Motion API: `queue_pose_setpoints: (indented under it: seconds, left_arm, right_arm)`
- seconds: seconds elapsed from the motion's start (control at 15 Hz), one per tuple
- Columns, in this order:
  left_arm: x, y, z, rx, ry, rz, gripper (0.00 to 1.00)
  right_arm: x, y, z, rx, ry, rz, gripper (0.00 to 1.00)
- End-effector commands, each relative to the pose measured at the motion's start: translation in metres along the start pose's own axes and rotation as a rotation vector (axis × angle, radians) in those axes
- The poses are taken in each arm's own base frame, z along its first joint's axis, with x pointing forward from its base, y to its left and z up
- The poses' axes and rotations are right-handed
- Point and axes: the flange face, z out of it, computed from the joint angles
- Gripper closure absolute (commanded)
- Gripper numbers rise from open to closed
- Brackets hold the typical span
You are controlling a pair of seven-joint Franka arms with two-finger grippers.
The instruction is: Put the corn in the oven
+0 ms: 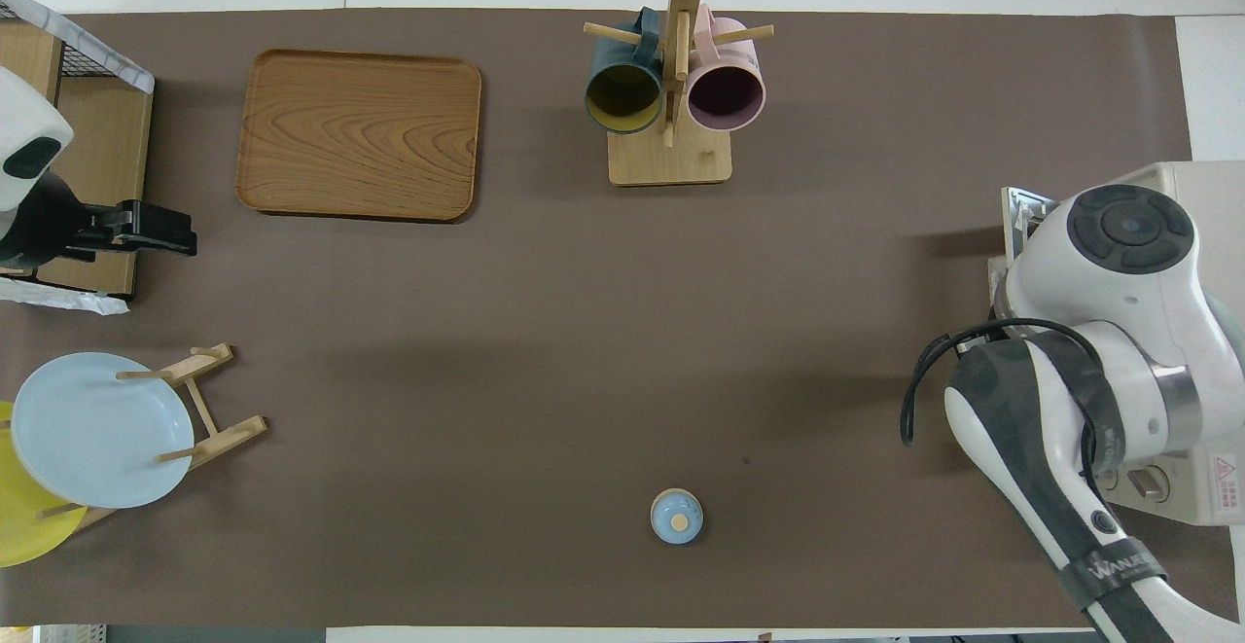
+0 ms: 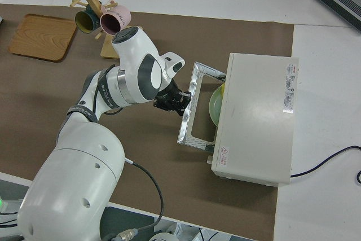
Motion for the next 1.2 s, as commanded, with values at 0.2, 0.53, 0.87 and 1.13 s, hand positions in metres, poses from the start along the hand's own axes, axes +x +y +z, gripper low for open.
queue_pose_setpoints:
  seconds: [0.2,0.53,0.87,1.13]
  left_arm:
    - [-0.004,-0.004,-0.005,0.015,-0.003,-0.001,0.00]
    - [-0.004,-0.004,-0.005,0.015,-0.003,-0.001,0.00]
    - [-0.004,-0.004,-0.005,0.015,-0.003,-0.001,0.00]
    - [-0.004,-0.004,-0.005,0.015,-0.003,-0.001,0.00]
  right_arm:
    - [-0.023,0.100,-0.002,-0.036,0.018,-0.067,1.00]
    - [-0.044,0.132,-0.027,-0.027,0.006,-0.075,1.00]
    - [-0.034,0.116,-0.089,0.031,0.055,-0.071,1.00]
    - [-0.014,0.090,-0.146,0.127,0.049,0.009,1.00]
